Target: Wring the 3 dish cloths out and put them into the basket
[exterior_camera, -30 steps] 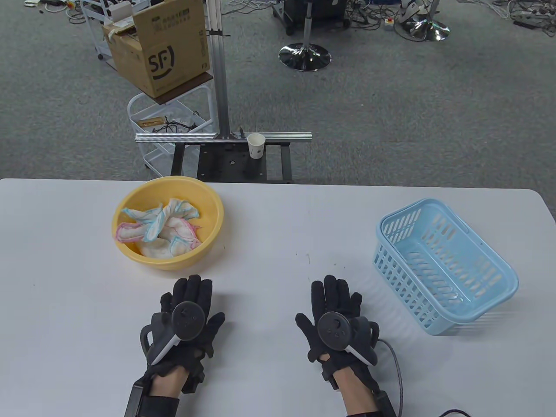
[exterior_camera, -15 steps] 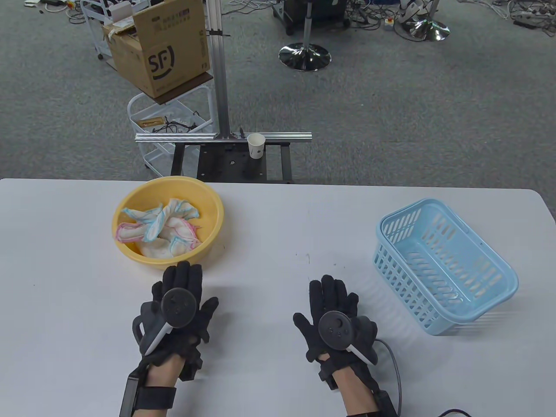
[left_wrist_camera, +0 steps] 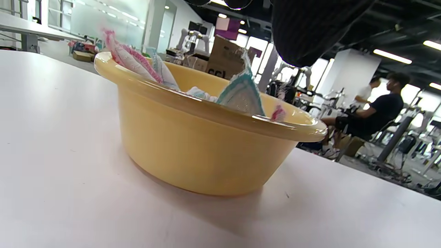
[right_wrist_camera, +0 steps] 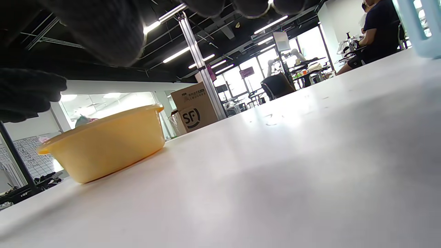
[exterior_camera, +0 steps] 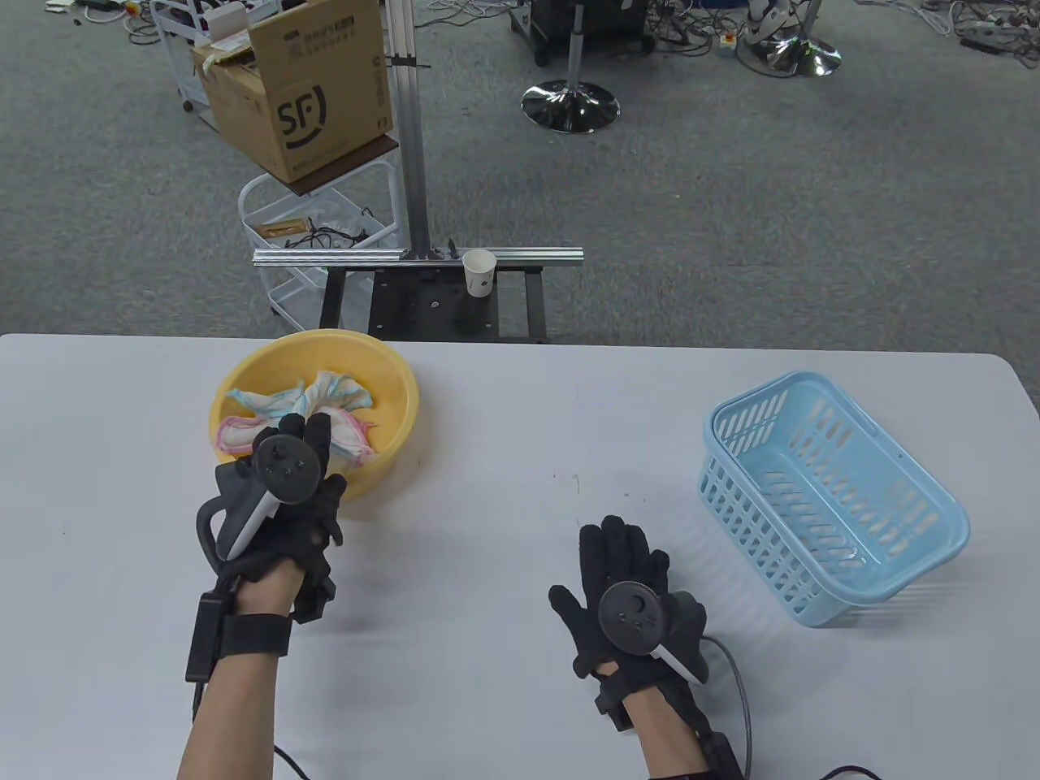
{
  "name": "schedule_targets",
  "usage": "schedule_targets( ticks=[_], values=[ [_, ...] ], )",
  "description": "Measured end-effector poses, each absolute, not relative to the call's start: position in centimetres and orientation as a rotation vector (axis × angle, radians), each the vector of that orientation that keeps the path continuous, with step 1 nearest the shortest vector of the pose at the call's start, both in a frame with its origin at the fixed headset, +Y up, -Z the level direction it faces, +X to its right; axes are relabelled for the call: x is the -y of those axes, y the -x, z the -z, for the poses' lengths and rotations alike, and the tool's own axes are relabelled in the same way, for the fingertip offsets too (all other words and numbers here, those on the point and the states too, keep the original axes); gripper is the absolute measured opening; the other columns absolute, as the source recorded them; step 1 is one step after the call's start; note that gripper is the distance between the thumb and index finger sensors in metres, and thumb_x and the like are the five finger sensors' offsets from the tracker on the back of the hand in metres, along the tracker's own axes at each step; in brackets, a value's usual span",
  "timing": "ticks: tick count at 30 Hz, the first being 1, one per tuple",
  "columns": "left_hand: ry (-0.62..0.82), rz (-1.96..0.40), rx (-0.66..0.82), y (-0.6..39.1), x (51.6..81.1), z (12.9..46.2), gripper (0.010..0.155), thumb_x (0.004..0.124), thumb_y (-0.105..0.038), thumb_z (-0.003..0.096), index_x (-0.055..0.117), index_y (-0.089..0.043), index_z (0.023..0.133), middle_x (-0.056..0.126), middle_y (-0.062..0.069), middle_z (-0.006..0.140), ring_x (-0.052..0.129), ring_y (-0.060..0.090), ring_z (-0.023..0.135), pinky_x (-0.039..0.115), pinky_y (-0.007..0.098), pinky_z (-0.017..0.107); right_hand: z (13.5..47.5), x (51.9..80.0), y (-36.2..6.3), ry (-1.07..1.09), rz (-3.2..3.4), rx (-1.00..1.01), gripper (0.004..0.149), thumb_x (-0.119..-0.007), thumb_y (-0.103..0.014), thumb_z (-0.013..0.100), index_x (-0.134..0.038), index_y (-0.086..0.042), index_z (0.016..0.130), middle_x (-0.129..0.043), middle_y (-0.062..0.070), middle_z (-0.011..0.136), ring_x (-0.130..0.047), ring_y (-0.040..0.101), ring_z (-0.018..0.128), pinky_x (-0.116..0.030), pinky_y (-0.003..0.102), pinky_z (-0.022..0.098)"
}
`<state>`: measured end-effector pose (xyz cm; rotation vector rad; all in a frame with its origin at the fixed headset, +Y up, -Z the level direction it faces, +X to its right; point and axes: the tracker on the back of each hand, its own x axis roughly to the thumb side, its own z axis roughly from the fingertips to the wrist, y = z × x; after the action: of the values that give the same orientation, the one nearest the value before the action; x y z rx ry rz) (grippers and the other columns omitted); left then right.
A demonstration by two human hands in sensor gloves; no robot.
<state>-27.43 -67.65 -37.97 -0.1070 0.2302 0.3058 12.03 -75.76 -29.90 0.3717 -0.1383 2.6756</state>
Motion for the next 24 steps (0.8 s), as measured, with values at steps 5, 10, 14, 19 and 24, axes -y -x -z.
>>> schedule_targets(
  ticks=[5,10,14,19,24],
  values=[
    [0.183,-0.287,-0.244,27.0,68.5,40.4,0.08,0.08,-0.042,0.0495,0.029,-0.051,0.11,0.031,-0.019,0.117,0.035,0.023,0.116,0.034,0.056,0.083,29.9,75.8,-12.1,-0.363,-2.671,0.125,0.084,-0.072,-0.058,0.054,-0.027,-0.013,0.109,-0.027,0.023,0.115,-0.034,0.054,0.106,-0.036,0.076,0.069],
    [0.222,-0.206,-0.272,26.8,69.3,42.2,0.075,0.079,-0.039,0.0502,0.035,-0.049,0.11,0.041,-0.017,0.116,0.045,0.024,0.113,0.041,0.055,0.082,29.9,75.8,-12.1,-0.364,-2.663,0.116,0.083,-0.072,-0.058,0.054,-0.027,-0.013,0.109,-0.027,0.023,0.115,-0.034,0.054,0.106,-0.038,0.076,0.069],
    [0.195,-0.179,-0.284,26.6,69.5,42.8,0.062,0.082,-0.036,0.0489,0.06,-0.04,0.107,0.063,-0.01,0.106,0.064,0.025,0.101,0.051,0.053,0.079,30.1,76.0,-12.2,-0.353,-2.656,0.102,0.083,-0.071,-0.058,0.054,-0.027,-0.013,0.109,-0.028,0.023,0.115,-0.036,0.054,0.105,-0.039,0.076,0.069],
    [0.055,-0.111,-0.272,26.5,68.4,42.2,0.046,0.086,-0.034,0.0462,0.085,-0.033,0.092,0.084,-0.006,0.088,0.085,0.024,0.082,0.068,0.05,0.069,30.2,76.0,-12.2,-0.351,-2.655,0.105,0.083,-0.072,-0.057,0.054,-0.028,-0.013,0.109,-0.029,0.023,0.115,-0.038,0.054,0.105,-0.04,0.076,0.069],
    [-0.027,-0.164,-0.248,26.9,65.6,40.9,0.046,0.084,-0.035,0.0466,0.084,-0.033,0.093,0.083,-0.008,0.09,0.085,0.024,0.085,0.068,0.05,0.07,30.2,76.1,-12.1,-0.355,-2.656,0.099,0.082,-0.072,-0.057,0.055,-0.029,-0.013,0.109,-0.03,0.024,0.115,-0.039,0.054,0.105,-0.041,0.075,0.069]
  ],
)
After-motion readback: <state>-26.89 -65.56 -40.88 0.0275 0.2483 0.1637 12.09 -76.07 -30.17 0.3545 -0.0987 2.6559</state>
